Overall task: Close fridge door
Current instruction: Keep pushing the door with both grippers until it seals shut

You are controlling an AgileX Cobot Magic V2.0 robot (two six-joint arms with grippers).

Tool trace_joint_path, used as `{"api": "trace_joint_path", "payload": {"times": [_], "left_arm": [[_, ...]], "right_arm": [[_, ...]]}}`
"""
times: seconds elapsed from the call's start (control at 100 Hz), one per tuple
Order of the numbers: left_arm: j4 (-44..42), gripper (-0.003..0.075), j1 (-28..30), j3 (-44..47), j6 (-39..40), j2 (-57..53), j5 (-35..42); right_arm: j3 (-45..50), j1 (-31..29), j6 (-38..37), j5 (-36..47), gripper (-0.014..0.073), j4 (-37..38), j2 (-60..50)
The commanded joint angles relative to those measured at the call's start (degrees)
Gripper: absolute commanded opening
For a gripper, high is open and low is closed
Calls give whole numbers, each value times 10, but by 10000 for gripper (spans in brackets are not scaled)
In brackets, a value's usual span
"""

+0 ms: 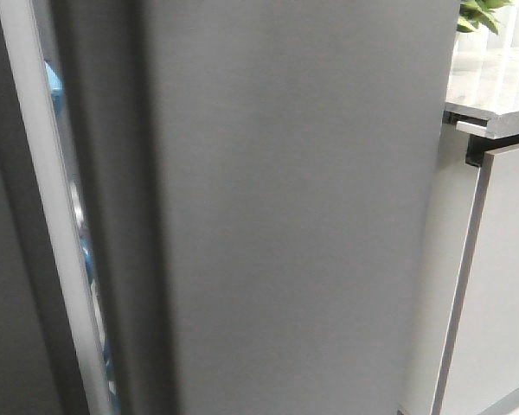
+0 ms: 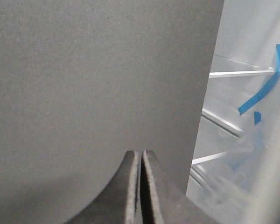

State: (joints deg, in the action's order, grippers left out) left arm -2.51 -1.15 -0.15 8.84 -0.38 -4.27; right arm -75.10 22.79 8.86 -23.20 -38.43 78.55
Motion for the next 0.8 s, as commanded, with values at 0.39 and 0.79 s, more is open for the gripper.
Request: {"api": "trace_joint_path", "payload": {"times": [0.39,0.79], "left_arm": [[4,-20,0,23,1,-13,48],[4,-20,0,23,1,-13,48]], "right_arm": [[-162,32,-7,168,-71,201,168],[-161,32,-7,162,-71,207,155]]}}
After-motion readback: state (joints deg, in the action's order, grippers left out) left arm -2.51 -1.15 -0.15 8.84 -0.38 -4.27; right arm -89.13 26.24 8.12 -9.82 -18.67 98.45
